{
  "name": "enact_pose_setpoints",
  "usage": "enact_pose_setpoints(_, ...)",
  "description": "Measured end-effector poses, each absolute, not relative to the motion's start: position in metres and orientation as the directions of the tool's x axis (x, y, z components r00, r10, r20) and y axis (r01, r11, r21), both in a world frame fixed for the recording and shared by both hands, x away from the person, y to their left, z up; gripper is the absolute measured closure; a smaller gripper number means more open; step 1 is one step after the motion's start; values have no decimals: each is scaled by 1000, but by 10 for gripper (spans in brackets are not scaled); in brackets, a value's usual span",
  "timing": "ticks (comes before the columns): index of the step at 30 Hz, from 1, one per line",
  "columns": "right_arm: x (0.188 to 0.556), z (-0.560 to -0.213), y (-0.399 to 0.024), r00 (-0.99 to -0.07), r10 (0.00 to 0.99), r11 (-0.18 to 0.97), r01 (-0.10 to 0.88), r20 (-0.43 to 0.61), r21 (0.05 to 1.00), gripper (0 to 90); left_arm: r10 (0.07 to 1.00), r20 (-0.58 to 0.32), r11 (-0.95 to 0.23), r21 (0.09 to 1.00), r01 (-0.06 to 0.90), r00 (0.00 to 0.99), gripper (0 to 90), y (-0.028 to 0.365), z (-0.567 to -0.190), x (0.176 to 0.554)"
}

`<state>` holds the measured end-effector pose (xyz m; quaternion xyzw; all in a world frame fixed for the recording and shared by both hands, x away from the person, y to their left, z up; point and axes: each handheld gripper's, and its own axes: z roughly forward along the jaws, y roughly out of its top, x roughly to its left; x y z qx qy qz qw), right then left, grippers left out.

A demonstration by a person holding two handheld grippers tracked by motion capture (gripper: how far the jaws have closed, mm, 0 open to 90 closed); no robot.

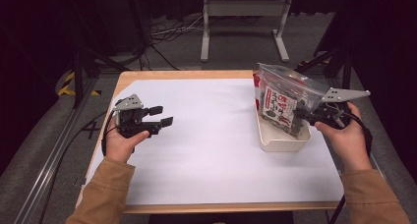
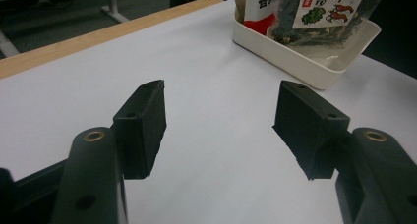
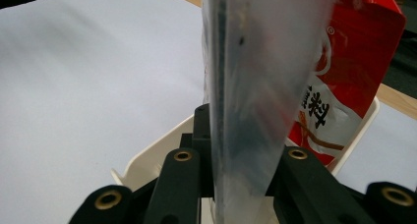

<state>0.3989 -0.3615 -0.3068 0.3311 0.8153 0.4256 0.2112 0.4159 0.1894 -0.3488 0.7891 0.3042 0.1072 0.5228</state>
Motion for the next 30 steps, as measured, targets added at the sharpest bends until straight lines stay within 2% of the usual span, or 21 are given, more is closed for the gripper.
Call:
enact_pose_setpoints(8,396,-316,-380,-674,738,355,342,-36,870,740,599,-158,-255,891,375,785,368,193,-349,413)
enact_pose_setpoints(13,394,-320,-388,-623,782,281,346,-4,895,487,607,-159,-256,888,381,779,367,198,-350,408)
enact_pose_setpoints(18,387,-323,-391,-597,802,240,353,19,904,335,613,-165,-251,887,388,772,366,203,-350,403)
enact_pose_setpoints(30,373,-326,-392,-596,803,211,325,26,922,276,629,-172,-240,885,400,758,363,215,-353,392)
